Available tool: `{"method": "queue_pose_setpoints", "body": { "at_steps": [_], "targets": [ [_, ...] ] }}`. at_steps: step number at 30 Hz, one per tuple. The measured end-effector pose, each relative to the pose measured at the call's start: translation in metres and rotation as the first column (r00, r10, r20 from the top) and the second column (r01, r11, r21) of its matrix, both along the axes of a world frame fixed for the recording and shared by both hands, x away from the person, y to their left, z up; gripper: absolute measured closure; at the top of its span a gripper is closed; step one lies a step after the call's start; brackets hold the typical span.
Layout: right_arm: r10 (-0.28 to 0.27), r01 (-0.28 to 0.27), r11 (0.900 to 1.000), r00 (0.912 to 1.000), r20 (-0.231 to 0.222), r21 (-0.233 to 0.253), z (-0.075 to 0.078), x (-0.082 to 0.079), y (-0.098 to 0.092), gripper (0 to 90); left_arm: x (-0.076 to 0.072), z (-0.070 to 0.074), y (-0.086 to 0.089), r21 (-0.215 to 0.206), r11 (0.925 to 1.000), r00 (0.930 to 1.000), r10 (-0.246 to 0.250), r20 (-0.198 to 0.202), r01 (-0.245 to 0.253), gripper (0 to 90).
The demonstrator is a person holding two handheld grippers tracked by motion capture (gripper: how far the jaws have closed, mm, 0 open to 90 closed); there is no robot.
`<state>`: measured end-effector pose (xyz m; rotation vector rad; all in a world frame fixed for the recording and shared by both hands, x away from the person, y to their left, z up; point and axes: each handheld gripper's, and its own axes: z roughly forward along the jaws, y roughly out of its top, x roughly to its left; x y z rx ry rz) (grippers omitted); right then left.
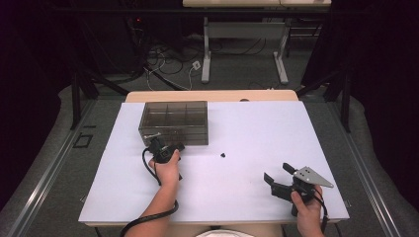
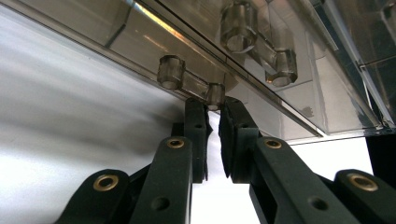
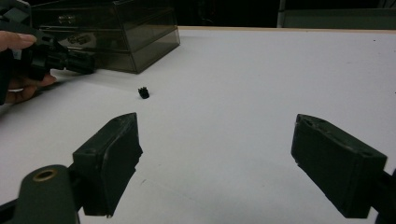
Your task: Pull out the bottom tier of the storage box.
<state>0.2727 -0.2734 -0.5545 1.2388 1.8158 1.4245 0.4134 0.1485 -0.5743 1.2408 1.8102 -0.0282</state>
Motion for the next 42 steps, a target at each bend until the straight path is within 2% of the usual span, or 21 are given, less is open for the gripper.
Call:
{"method": "queue_pose_setpoints", "body": {
  "at_steps": [42],
  "targets": [
    [0.002,-0.002,1.0,1.0,0.003,-0.003,0.0,0.0,0.0,15.1,-0.012,-0.002,0.001,-0.023,0.9997,0.9999,-0.004,0.011,0.004,82.0]
  ]
}}
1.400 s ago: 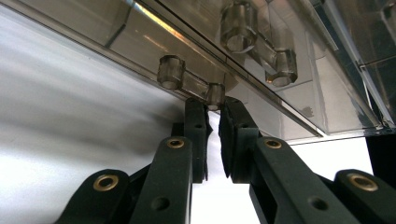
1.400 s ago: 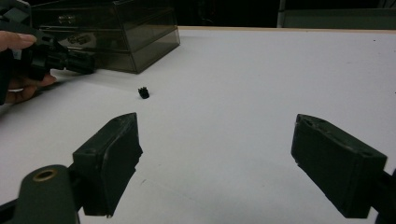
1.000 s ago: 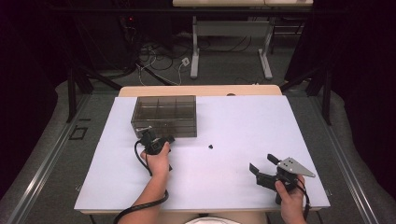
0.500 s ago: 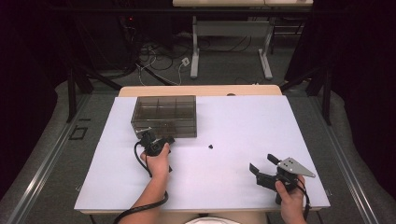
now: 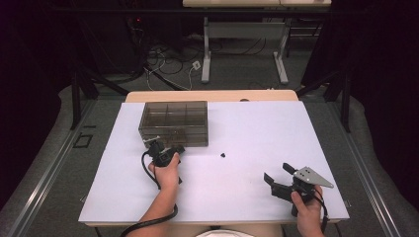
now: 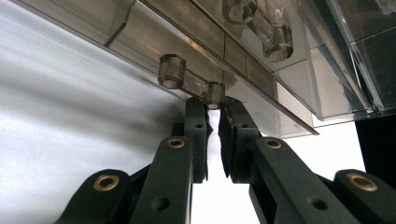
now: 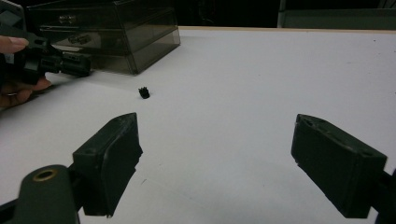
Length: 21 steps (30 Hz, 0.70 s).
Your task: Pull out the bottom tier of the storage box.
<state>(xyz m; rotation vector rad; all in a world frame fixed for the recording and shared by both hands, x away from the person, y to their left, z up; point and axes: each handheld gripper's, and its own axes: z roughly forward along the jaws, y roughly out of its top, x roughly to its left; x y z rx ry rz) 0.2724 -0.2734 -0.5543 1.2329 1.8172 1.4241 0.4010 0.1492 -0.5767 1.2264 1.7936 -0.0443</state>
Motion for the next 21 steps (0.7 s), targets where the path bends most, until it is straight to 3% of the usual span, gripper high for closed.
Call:
{"method": "queue_pose_setpoints", "body": {
  "at_steps": [11,21],
  "targets": [
    [0.001,-0.001,1.0,1.0,-0.001,0.0,-0.0001,0.0001,0.0,15.1,-0.0039,-0.0007,0.0007,-0.001,1.0,1.0,-0.004,0.005,0.004,82.0],
    [-0.001,0.001,1.0,1.0,0.004,0.001,-0.0002,0.0002,0.0003,15.1,-0.0069,-0.0012,0.0006,-0.026,0.9997,1.0,0.002,0.007,-0.001,82.0]
  ]
}}
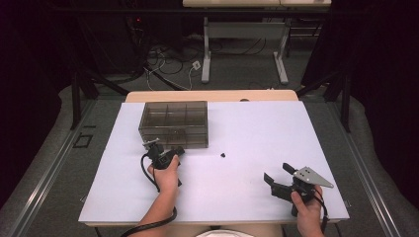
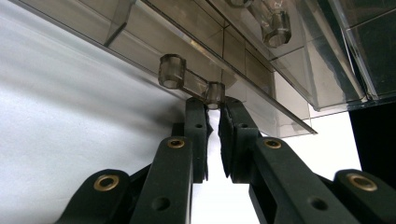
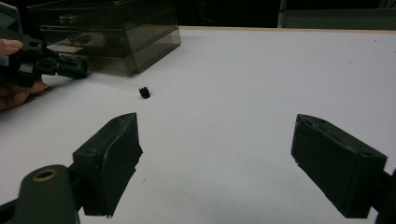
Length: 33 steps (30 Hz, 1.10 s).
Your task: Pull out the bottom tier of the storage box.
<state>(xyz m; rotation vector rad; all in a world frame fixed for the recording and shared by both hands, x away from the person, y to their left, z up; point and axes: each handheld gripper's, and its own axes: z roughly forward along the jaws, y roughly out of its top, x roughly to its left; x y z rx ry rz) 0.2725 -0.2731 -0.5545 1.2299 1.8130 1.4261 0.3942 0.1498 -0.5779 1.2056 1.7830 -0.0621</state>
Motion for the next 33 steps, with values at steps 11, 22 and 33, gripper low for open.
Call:
{"method": "queue_pose_setpoints", "body": {
  "at_steps": [11,22,33],
  "targets": [
    [0.004,-0.004,1.0,1.0,-0.006,-0.003,0.0005,-0.0004,-0.0003,15.1,-0.0037,-0.0003,0.0,-0.001,1.0,1.0,-0.001,0.002,0.001,82.0],
    [0.003,-0.003,1.0,1.0,-0.003,-0.004,0.0001,-0.0001,-0.0003,15.1,-0.0064,-0.0006,0.0005,0.003,1.0,1.0,-0.002,0.001,0.002,82.0],
    [0.001,-0.001,1.0,1.0,-0.007,-0.006,0.0002,-0.0003,-0.0001,15.1,-0.009,-0.0009,0.0011,-0.005,1.0,1.0,-0.007,0.004,0.007,82.0]
  ]
}}
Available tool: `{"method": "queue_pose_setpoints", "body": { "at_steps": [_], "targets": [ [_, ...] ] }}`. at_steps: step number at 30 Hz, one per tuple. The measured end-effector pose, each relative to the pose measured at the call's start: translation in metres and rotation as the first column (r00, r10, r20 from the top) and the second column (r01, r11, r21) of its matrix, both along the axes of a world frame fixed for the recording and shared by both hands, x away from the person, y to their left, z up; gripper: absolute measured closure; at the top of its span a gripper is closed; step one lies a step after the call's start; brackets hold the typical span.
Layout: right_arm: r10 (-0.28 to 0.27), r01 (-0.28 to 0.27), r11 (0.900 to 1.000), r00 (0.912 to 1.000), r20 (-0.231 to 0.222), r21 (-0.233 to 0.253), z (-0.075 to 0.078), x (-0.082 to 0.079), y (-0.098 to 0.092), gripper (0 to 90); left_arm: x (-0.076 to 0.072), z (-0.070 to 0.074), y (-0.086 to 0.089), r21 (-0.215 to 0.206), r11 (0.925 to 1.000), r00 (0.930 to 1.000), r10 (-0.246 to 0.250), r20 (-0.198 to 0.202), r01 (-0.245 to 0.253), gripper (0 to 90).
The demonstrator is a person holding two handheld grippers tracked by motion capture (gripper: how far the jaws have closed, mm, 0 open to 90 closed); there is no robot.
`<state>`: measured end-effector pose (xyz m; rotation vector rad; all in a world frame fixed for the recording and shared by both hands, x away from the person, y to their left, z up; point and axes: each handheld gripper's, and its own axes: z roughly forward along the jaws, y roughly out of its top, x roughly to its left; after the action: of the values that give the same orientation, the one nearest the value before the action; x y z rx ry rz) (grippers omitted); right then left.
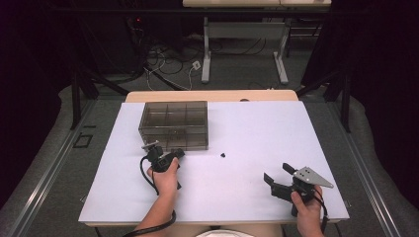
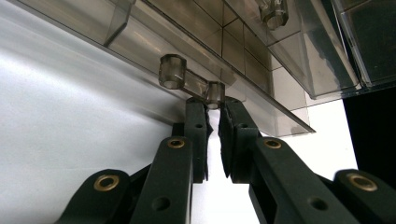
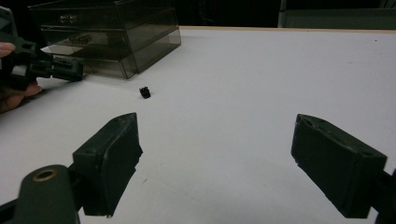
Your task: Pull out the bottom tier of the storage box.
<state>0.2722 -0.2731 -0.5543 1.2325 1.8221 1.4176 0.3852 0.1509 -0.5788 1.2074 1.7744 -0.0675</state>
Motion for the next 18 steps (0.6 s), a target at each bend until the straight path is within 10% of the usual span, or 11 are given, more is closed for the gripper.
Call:
{"method": "queue_pose_setpoints", "body": {
  "at_steps": [18],
  "targets": [
    [0.003,-0.003,1.0,1.0,0.0,0.006,-0.0006,0.0005,0.0006,15.1,-0.004,-0.0001,0.0003,-0.003,1.0,1.0,-0.007,-0.002,0.007,82.0]
  ]
}}
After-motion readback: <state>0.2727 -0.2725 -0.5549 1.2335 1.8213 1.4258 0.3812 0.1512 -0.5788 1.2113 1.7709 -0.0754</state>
